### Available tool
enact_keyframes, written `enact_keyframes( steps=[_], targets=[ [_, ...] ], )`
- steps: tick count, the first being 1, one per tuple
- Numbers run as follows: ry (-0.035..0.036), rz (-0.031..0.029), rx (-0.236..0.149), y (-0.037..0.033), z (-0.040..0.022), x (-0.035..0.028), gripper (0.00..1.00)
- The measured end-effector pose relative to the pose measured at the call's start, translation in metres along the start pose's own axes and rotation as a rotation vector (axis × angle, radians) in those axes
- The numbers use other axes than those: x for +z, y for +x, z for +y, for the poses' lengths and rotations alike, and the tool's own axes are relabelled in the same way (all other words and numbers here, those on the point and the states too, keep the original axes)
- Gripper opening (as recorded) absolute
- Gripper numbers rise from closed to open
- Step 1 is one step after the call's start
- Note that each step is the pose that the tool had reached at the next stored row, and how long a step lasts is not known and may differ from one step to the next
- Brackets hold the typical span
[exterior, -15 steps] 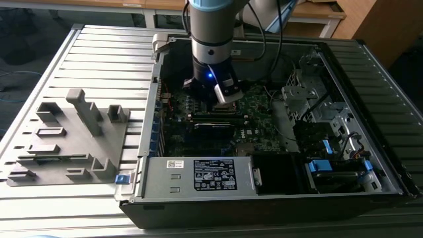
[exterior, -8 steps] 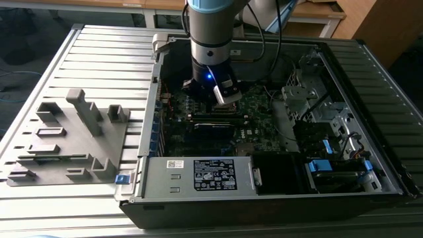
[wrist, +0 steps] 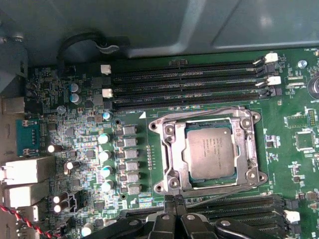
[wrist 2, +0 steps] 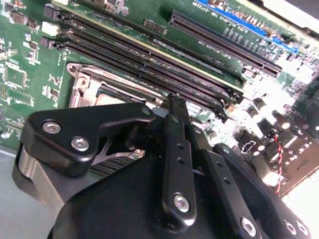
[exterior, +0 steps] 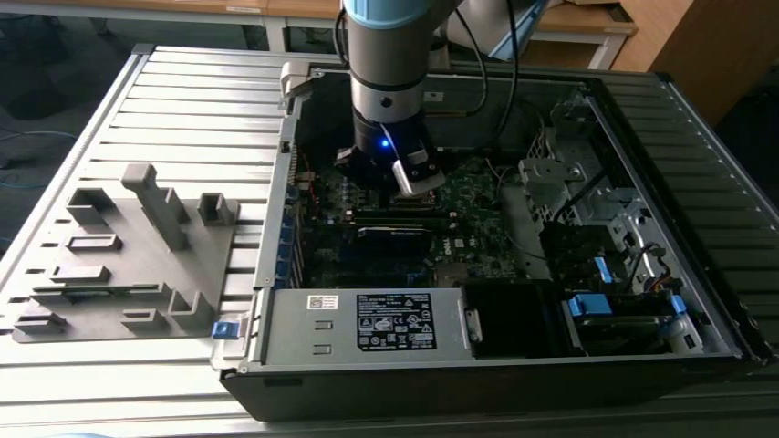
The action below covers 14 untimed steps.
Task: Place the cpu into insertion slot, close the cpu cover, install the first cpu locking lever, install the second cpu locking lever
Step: 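Install the second cpu locking lever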
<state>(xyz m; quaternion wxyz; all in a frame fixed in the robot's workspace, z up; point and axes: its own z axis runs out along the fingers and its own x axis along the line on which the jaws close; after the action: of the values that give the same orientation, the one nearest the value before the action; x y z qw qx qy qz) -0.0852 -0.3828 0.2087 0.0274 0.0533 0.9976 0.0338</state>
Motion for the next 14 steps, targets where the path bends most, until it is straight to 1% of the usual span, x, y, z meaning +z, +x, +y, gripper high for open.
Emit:
enact_keyframes(
  steps=[3,5,7,11,12,14],
  targets=[
    [-0.0111,0.0012,0.001,0.0002,-0.0013,0.0006,0.11],
    [-0.0207,0.0023,0.001,0.0004,-0.0024,0.0013,0.11],
    [-0.0285,0.0031,0.002,0.0006,-0.0035,0.002,0.11],
    [-0.0379,0.0041,0.002,0.0014,-0.0057,0.0042,0.11],
    [-0.0426,0.0046,0.002,0.0016,-0.0061,0.0045,0.11],
    [-0.057,0.006,0.003,0.0019,-0.0071,0.0049,0.11]
  ],
)
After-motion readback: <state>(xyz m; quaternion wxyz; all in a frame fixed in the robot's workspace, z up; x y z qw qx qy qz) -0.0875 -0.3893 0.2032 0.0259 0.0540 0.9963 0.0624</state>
